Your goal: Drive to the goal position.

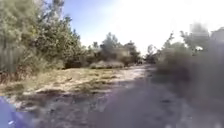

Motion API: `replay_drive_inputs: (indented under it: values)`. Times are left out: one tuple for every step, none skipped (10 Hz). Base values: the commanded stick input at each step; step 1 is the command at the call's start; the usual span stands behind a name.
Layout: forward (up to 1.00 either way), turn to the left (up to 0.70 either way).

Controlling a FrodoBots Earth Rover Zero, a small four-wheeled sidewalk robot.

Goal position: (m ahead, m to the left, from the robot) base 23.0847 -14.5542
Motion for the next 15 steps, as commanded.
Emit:
replay_drive_inputs:
  values:
    - [1.00,0.00]
    - [1.00,0.00]
    - [1.00,0.00]
    - [1.00,0.00]
    - [1.00,0.00]
    - [1.00,0.00]
    - [1.00,0.00]
    - [1.00,0.00]
    - [1.00,0.00]
    - [1.00,0.00]
    - [1.00,0.00]
    - [1.00,0.00]
    - [1.00,0.00]
    - [1.00,0.00]
    - [1.00,0.00]
